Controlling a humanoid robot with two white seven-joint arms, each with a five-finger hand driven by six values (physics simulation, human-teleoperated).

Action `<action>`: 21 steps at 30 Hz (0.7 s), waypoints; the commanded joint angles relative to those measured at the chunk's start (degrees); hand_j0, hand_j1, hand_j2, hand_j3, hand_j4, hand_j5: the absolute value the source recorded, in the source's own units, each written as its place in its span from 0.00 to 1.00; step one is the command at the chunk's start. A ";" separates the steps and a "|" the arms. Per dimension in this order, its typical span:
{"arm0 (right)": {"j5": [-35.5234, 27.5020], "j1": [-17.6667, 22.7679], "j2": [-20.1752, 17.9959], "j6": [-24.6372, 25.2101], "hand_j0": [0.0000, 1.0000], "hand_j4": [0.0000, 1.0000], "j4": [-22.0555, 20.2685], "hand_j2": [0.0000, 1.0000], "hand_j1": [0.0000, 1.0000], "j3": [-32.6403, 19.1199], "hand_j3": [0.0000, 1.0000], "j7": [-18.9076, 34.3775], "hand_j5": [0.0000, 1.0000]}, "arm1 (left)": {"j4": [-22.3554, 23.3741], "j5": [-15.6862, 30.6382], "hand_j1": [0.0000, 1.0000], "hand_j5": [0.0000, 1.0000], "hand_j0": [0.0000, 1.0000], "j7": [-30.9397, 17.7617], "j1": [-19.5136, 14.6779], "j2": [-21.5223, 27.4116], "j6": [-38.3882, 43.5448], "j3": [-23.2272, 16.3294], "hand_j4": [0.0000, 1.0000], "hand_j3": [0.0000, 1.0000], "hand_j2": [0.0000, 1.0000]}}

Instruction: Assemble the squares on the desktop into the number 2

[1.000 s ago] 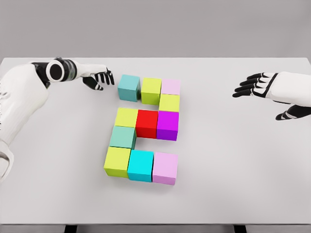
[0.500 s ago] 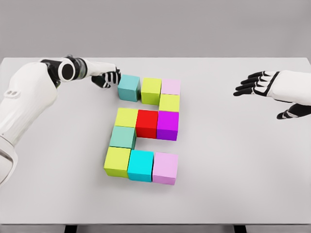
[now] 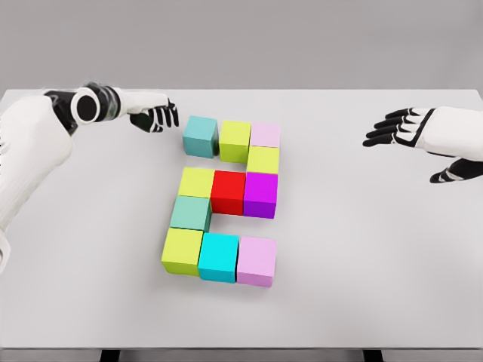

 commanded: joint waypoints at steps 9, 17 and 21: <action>-0.35 0.00 -0.04 0.17 1.00 1.00 -0.01 1.00 1.00 -0.01 1.00 -0.03 1.00 | -3.80 1.40 0.57 0.57 0.57 0.02 1.76 1.54 0.11 -0.18 0.57 0.57 0.57; -0.35 0.09 -0.13 0.17 1.00 1.00 -0.09 1.00 1.00 -0.01 1.00 -0.03 1.00 | -6.35 1.48 0.57 0.57 0.57 0.02 2.55 1.54 0.02 -0.35 0.57 0.57 0.57; -0.35 0.00 -0.13 0.17 1.00 1.00 -0.09 1.00 1.00 -0.01 1.00 -0.03 1.00 | -7.05 1.57 0.57 0.57 0.57 0.02 2.64 1.36 0.02 -0.35 0.57 0.57 0.57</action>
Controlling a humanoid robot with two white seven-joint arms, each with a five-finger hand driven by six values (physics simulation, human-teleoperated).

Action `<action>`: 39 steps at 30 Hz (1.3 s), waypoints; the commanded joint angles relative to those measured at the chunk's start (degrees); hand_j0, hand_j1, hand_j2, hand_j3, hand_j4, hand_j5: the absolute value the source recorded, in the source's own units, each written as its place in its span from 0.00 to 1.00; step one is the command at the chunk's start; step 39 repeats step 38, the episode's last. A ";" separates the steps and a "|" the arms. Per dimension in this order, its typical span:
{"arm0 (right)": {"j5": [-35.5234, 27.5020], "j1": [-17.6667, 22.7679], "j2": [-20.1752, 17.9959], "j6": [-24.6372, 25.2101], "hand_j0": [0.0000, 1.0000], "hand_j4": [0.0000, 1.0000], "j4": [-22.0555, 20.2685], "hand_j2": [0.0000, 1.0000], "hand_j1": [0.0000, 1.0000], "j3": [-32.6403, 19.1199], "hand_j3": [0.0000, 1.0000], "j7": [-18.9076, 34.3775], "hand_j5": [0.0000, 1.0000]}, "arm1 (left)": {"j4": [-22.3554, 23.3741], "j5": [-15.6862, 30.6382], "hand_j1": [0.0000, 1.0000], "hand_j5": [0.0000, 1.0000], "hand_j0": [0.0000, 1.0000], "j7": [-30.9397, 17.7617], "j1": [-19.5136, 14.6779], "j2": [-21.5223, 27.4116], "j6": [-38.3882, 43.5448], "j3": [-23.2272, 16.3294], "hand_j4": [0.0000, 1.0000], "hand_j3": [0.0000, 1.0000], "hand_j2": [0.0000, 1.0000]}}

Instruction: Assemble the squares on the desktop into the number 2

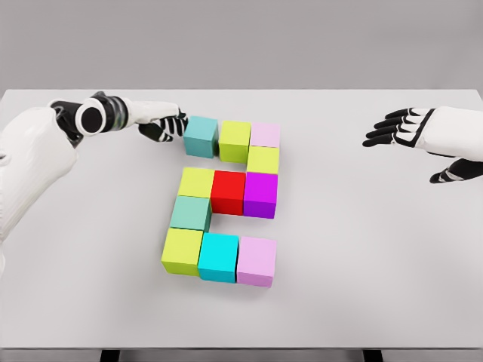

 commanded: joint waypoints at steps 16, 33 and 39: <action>-0.34 0.00 -1.22 0.17 1.00 1.00 -0.01 1.00 1.00 -0.10 1.00 -0.03 1.00 | -1.17 0.96 0.57 0.57 0.57 0.01 0.88 -0.02 0.02 0.15 0.57 0.57 0.57; -0.43 0.00 -1.30 0.17 1.00 1.00 -0.01 1.00 1.00 -0.10 1.00 -0.03 1.00 | -15.94 12.21 1.00 1.00 1.00 0.01 14.76 24.42 -28.83 12.72 1.00 1.00 1.00; -0.43 0.09 -1.22 0.17 1.00 1.00 -0.01 1.00 1.00 -0.10 1.00 -0.03 1.00 | -15.76 13.00 1.00 1.00 1.00 0.01 17.05 26.26 -28.83 12.90 1.00 1.00 1.00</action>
